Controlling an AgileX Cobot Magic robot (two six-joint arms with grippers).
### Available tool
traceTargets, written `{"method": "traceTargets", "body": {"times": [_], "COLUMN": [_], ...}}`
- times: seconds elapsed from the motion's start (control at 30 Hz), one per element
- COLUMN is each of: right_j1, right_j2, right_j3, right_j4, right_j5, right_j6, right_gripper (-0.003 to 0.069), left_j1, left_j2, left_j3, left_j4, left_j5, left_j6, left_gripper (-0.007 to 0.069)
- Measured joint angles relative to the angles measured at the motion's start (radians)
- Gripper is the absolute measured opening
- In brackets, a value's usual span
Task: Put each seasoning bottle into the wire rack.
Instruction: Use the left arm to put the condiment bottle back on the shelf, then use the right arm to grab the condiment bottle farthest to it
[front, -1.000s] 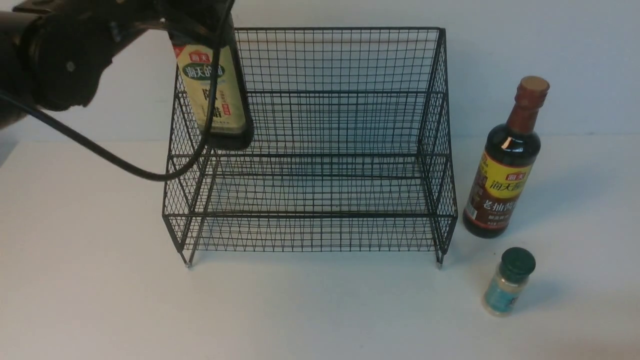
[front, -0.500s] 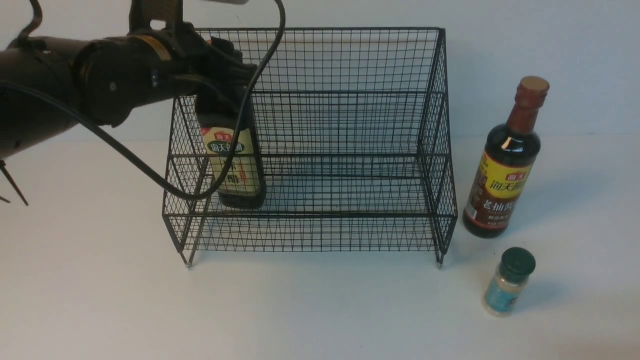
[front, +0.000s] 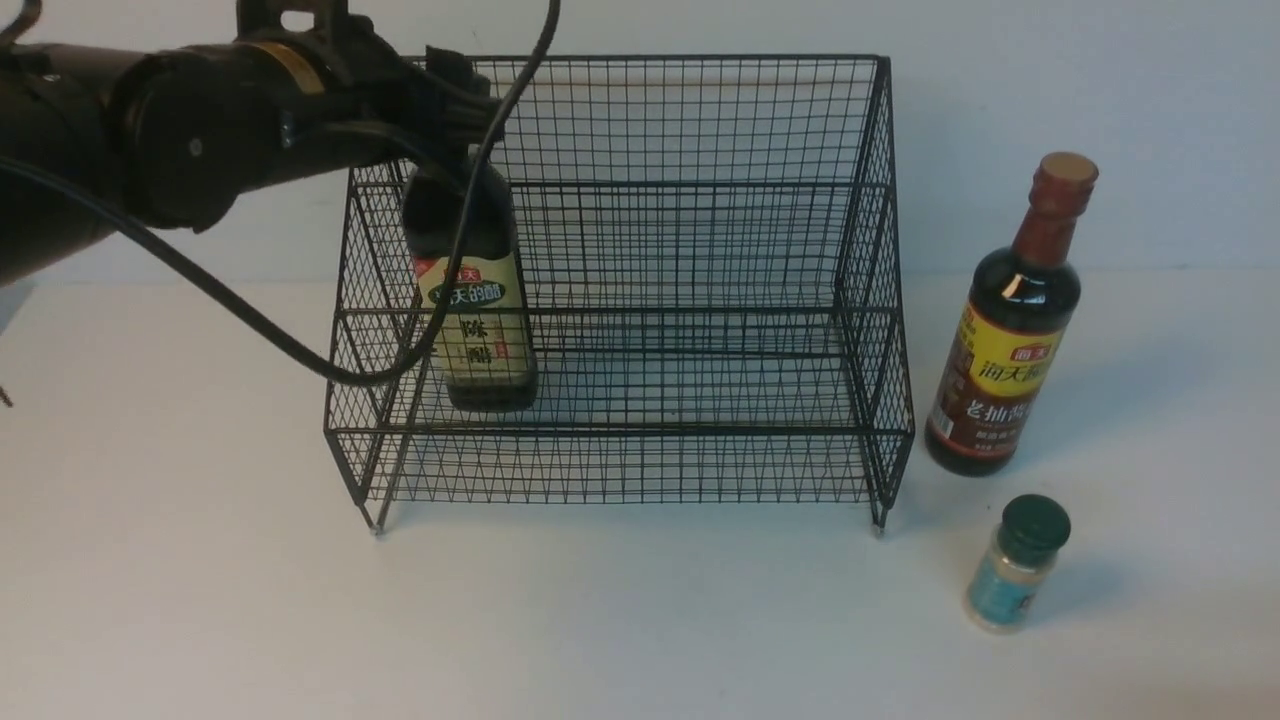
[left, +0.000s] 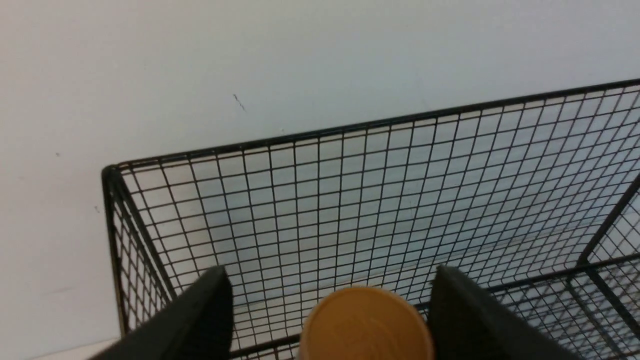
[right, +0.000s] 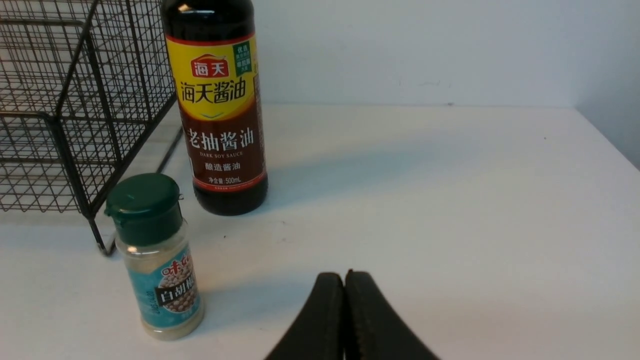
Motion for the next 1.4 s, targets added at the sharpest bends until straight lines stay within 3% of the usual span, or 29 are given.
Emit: {"method": "traceTargets", "body": {"times": [0.13, 0.17, 0.3, 0.33, 0.37, 0.5, 0.83, 1.17, 1.27, 1.4], "right_j1": [0.0, 0.0, 0.0, 0.0, 0.0, 0.0, 0.0, 0.0, 0.0, 0.0], "right_j2": [0.0, 0.0, 0.0, 0.0, 0.0, 0.0, 0.0, 0.0, 0.0, 0.0], "right_j3": [0.0, 0.0, 0.0, 0.0, 0.0, 0.0, 0.0, 0.0, 0.0, 0.0], "right_j4": [0.0, 0.0, 0.0, 0.0, 0.0, 0.0, 0.0, 0.0, 0.0, 0.0], "right_j5": [0.0, 0.0, 0.0, 0.0, 0.0, 0.0, 0.0, 0.0, 0.0, 0.0], "right_j6": [0.0, 0.0, 0.0, 0.0, 0.0, 0.0, 0.0, 0.0, 0.0, 0.0], "right_gripper": [-0.0013, -0.0013, -0.0013, -0.0013, -0.0013, -0.0013, -0.0013, -0.0013, -0.0013, -0.0013], "left_j1": [0.0, 0.0, 0.0, 0.0, 0.0, 0.0, 0.0, 0.0, 0.0, 0.02], "left_j2": [-0.097, -0.171, -0.297, -0.376, -0.421, -0.576, -0.852, -0.973, -0.999, -1.133], "left_j3": [-0.003, -0.007, -0.006, -0.006, -0.006, 0.014, 0.055, 0.07, 0.126, 0.369], "left_j4": [0.003, 0.002, 0.001, 0.0, -0.001, -0.017, -0.017, 0.111, 0.124, 0.12], "left_j5": [0.103, 0.175, 0.296, 0.37, 0.405, 0.495, 0.663, 0.803, 0.8, 0.656], "left_j6": [0.01, 0.011, 0.012, 0.012, 0.013, 0.013, 0.018, 0.011, 0.01, 0.013], "left_gripper": [0.0491, 0.046, 0.0327, 0.0191, 0.012, 0.0014, -0.0005, -0.0005, -0.0005, -0.0005]}}
